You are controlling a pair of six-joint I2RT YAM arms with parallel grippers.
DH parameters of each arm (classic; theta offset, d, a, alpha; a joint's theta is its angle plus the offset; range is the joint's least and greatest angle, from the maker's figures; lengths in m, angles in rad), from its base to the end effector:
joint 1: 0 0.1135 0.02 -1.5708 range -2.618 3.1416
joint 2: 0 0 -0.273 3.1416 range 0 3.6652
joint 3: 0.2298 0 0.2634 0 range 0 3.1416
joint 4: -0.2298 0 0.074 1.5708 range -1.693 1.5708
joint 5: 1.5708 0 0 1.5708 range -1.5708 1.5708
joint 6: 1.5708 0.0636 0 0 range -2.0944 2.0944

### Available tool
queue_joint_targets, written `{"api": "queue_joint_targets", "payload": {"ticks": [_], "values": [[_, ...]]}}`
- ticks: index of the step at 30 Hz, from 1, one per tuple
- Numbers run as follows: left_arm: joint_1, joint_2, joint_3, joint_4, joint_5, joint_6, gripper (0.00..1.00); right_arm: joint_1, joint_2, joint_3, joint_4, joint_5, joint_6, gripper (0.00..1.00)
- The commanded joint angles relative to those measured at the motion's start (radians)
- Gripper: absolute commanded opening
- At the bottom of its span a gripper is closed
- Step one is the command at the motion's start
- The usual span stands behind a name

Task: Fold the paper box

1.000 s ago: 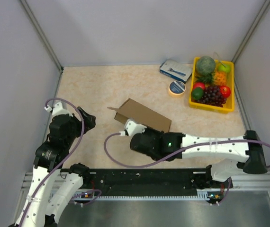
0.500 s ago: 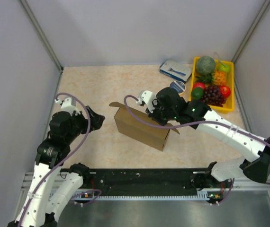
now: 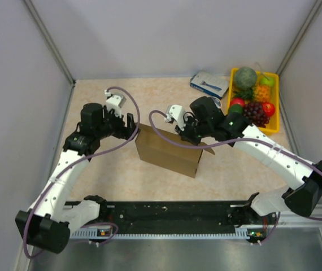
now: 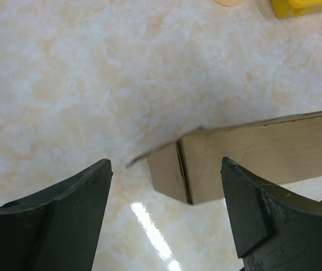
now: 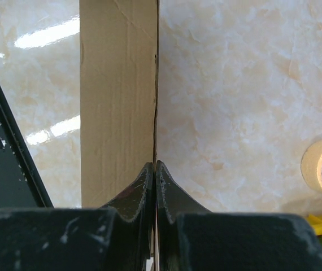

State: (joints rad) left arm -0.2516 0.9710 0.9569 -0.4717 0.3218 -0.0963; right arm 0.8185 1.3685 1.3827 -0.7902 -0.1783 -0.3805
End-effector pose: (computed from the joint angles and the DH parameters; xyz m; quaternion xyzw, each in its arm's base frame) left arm 0.2294 -0.0797 0.3325 0.1480 0.8364 -0.2233 0.4782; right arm 0.2092 0.2401 0.3489 -0.5466 0.7388 0.1639 0.3584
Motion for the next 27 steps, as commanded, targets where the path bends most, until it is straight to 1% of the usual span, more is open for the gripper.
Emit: {"api": "queue_joint_targets", "payload": {"ticks": [1, 4, 5, 9, 12, 13, 19, 21, 22, 23, 27], "values": [[0.008, 0.106, 0.117, 0.058, 0.157, 0.271, 0.83, -0.024, 0.02, 0.033, -0.024, -0.089, -0.028, 0.0], [0.008, 0.13, 0.129, 0.062, 0.19, 0.325, 0.82, -0.027, 0.02, 0.044, -0.027, -0.099, -0.031, 0.0], [0.009, 0.135, 0.128, 0.071, 0.218, 0.336, 0.8, -0.027, 0.02, 0.047, -0.026, -0.102, -0.032, 0.0], [0.009, 0.15, 0.158, 0.033, 0.232, 0.346, 0.65, -0.032, 0.021, 0.053, -0.026, -0.098, -0.032, 0.0], [0.008, 0.14, 0.155, 0.012, 0.25, 0.33, 0.55, -0.036, 0.027, 0.058, -0.024, -0.104, -0.034, 0.0], [0.009, 0.135, 0.152, 0.007, 0.247, 0.319, 0.54, -0.036, 0.036, 0.059, -0.024, -0.105, -0.032, 0.0], [0.008, 0.107, 0.129, -0.015, 0.255, 0.288, 0.5, -0.038, 0.046, 0.059, -0.024, -0.109, -0.031, 0.0], [0.008, 0.103, 0.126, -0.028, 0.234, 0.29, 0.54, -0.039, 0.044, 0.062, -0.026, -0.109, -0.031, 0.0], [0.008, 0.1, 0.122, -0.03, 0.196, 0.29, 0.57, -0.038, 0.044, 0.062, -0.026, -0.11, -0.029, 0.0], [0.008, 0.098, 0.117, -0.03, 0.178, 0.294, 0.58, -0.039, 0.043, 0.064, -0.026, -0.109, -0.029, 0.0], [0.008, 0.091, 0.092, -0.036, 0.142, 0.288, 0.56, -0.041, 0.043, 0.064, -0.026, -0.107, -0.029, 0.0]]}}
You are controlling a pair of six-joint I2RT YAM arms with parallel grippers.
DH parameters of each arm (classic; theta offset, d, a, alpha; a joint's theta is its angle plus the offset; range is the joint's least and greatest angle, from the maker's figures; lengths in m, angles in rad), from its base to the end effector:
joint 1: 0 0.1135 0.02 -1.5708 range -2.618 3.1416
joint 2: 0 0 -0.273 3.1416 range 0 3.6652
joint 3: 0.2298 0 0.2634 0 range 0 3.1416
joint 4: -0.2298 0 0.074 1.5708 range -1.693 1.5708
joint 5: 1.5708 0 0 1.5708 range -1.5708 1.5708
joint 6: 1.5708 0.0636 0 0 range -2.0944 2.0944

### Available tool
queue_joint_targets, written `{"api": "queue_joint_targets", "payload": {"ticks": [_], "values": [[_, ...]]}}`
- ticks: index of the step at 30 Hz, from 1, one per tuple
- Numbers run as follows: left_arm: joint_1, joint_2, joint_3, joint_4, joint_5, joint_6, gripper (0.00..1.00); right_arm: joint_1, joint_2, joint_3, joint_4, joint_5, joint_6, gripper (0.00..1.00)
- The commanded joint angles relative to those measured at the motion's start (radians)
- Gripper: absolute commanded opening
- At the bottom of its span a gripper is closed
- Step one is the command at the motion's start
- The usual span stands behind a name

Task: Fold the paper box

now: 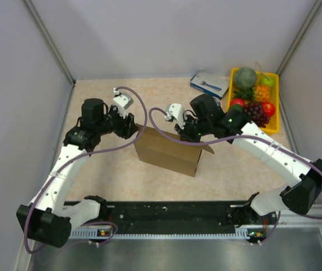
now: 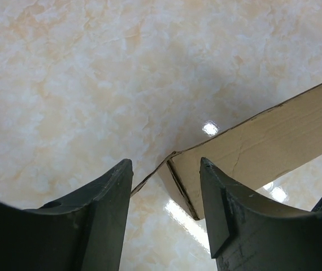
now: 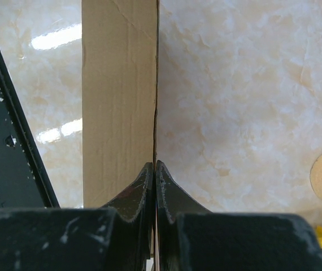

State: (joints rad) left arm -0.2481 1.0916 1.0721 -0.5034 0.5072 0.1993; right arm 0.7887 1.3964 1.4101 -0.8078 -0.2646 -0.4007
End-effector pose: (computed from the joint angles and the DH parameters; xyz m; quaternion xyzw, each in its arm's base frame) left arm 0.2483 -0.0948 0.3460 0.3083 0.7894 -0.2290 0.4789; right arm 0.2160 0.2410 0.3493 -0.5554 0.7320 0.1922 0.3448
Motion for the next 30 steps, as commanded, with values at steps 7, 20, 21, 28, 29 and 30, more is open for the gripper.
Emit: {"api": "queue_joint_targets", "payload": {"ticks": [7, 20, 21, 28, 29, 30], "values": [[0.004, -0.007, -0.029, -0.003, -0.044, -0.009, 0.4, -0.009, 0.015, 0.036, -0.007, -0.019, -0.009, 0.0], [0.003, 0.013, -0.034, 0.037, -0.099, -0.169, 0.0, -0.011, -0.022, 0.112, -0.097, 0.205, 0.471, 0.57], [0.003, -0.001, -0.04, 0.039, -0.104, -0.179, 0.0, -0.012, -0.049, 0.107, -0.147, 0.229, 0.499, 0.59], [-0.002, -0.045, -0.058, 0.1, -0.068, -0.198, 0.0, -0.013, -0.177, 0.041, -0.277, 0.332, 0.563, 0.57], [-0.003, -0.042, -0.06, 0.098, -0.064, -0.224, 0.0, -0.013, -0.184, 0.023, -0.277, 0.312, 0.557, 0.53], [-0.003, -0.041, -0.061, 0.098, -0.059, -0.224, 0.0, -0.013, -0.2, 0.012, -0.272, 0.298, 0.556, 0.51]]}}
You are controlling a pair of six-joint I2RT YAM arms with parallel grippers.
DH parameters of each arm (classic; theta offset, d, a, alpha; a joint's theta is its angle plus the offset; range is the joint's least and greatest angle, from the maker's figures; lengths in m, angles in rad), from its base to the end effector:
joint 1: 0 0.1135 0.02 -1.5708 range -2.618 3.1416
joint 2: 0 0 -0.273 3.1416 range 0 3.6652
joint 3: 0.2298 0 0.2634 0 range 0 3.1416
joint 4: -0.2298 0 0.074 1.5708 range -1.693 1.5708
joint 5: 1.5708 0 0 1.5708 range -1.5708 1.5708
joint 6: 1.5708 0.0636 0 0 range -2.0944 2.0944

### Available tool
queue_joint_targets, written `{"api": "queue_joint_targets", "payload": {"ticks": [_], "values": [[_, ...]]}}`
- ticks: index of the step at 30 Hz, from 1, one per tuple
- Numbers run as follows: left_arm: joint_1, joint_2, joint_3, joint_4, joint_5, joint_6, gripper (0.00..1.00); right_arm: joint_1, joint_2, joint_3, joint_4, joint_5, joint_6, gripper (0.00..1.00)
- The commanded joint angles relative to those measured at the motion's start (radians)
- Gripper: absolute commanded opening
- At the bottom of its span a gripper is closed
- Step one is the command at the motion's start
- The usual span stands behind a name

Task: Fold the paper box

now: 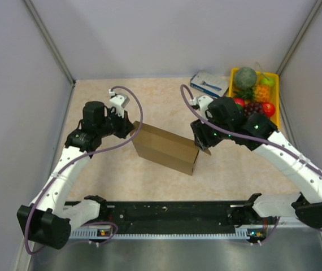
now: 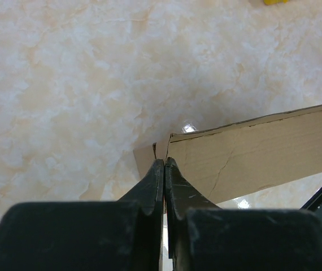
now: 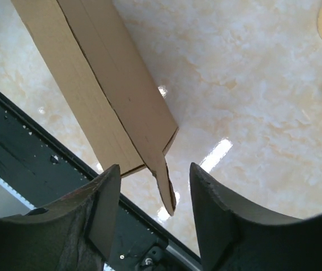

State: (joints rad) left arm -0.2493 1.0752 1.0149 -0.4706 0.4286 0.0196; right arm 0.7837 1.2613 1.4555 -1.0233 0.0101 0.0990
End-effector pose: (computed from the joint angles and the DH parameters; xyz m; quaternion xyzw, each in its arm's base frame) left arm 0.2488 -0.0906 0.3313 0.2184 0.8262 -0.2390 0.4611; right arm 0.1916 0.1901 0.3804 -0.3111 0.8785 0.1505 0.3297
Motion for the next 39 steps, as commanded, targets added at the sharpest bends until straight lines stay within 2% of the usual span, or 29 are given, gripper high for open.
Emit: {"api": "queue_joint_targets", "payload": {"ticks": [1, 3, 8, 10, 12, 14, 17, 18, 22, 29, 32, 39], "values": [[-0.002, -0.023, -0.006, 0.067, 0.021, -0.041, 0.0, -0.008, -0.071, -0.043, -0.048, 0.021, 0.056, 0.46], [-0.004, -0.023, -0.013, 0.064, 0.015, -0.038, 0.0, -0.006, -0.069, -0.056, -0.047, 0.037, 0.039, 0.38], [-0.004, -0.029, -0.018, 0.061, 0.004, -0.032, 0.0, -0.006, -0.06, -0.09, -0.052, 0.037, 0.027, 0.36], [-0.004, -0.032, -0.018, 0.061, 0.002, -0.033, 0.0, -0.008, -0.056, -0.101, -0.054, 0.057, 0.031, 0.24], [-0.005, -0.031, -0.015, 0.058, 0.004, -0.041, 0.0, -0.008, -0.056, -0.104, -0.055, 0.059, 0.044, 0.19], [-0.005, -0.034, -0.016, 0.056, 0.001, -0.049, 0.0, -0.006, -0.057, -0.112, -0.055, 0.053, 0.065, 0.18], [-0.004, -0.038, -0.018, 0.056, -0.01, -0.085, 0.0, -0.006, -0.053, -0.107, -0.057, 0.06, 0.117, 0.08], [-0.005, -0.043, -0.019, 0.056, -0.01, -0.095, 0.0, -0.008, -0.051, -0.1, -0.058, 0.068, 0.149, 0.0], [-0.011, -0.064, -0.044, 0.066, -0.01, -0.153, 0.0, -0.006, -0.039, -0.07, -0.057, 0.082, 0.359, 0.0], [-0.031, -0.153, -0.131, 0.115, -0.074, -0.438, 0.0, -0.001, -0.03, -0.087, -0.044, 0.209, 0.579, 0.0], [-0.045, -0.185, -0.153, 0.116, -0.108, -0.5, 0.0, 0.041, -0.019, -0.084, -0.046, 0.303, 0.659, 0.0], [-0.079, -0.238, -0.176, 0.109, -0.182, -0.533, 0.0, 0.149, -0.03, -0.115, -0.054, 0.511, 0.818, 0.0]]}}
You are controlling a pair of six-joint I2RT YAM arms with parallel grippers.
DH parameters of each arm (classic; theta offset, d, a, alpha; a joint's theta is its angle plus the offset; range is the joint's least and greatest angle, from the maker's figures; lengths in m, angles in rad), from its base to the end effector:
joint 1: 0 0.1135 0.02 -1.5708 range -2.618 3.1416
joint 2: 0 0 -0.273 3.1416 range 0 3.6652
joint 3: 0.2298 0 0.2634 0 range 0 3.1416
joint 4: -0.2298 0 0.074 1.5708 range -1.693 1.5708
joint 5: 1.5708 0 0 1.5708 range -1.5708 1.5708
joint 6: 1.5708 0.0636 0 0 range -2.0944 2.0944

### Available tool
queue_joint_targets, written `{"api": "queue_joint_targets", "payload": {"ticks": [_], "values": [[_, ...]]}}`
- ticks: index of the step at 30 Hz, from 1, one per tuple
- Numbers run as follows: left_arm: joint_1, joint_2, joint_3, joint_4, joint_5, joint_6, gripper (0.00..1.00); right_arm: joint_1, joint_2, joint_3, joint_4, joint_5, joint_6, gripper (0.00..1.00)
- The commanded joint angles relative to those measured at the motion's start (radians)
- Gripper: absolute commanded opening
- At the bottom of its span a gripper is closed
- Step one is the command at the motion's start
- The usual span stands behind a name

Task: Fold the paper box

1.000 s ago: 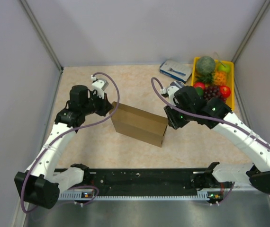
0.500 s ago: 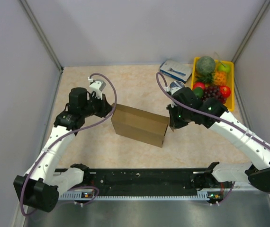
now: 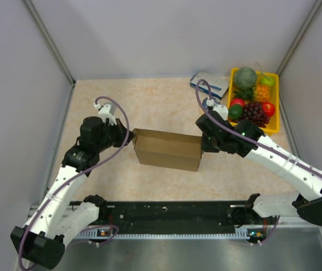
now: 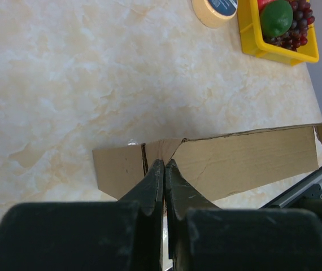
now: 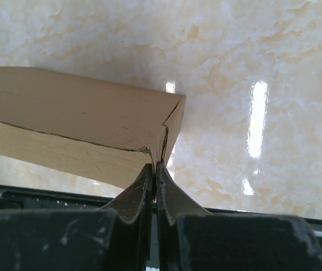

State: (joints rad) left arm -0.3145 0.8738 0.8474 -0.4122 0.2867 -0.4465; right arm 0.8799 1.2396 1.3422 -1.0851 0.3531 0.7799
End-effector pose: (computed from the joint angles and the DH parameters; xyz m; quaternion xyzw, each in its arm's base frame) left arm 0.2084 -0.0867 0.3187 0.0214 0.8386 -0.3091 0.4481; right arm 0.1791 0.1820 0.3464 0.0038 0.9435 0.0971 0.3167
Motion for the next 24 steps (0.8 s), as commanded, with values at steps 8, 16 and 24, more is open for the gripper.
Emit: {"api": "queue_joint_targets", "payload": {"ticks": [8, 16, 24], "values": [[-0.023, -0.091, -0.047, 0.059, -0.066, -0.109, 0.0, 0.109, -0.034, -0.101, 0.019, 0.265, 0.236, 0.0], [-0.024, -0.084, -0.062, 0.046, -0.055, -0.112, 0.0, 0.114, -0.046, -0.152, 0.054, 0.299, 0.196, 0.0], [-0.051, -0.082, -0.059, 0.02, -0.063, -0.142, 0.0, 0.117, -0.078, -0.271, 0.188, 0.235, 0.058, 0.0]]}}
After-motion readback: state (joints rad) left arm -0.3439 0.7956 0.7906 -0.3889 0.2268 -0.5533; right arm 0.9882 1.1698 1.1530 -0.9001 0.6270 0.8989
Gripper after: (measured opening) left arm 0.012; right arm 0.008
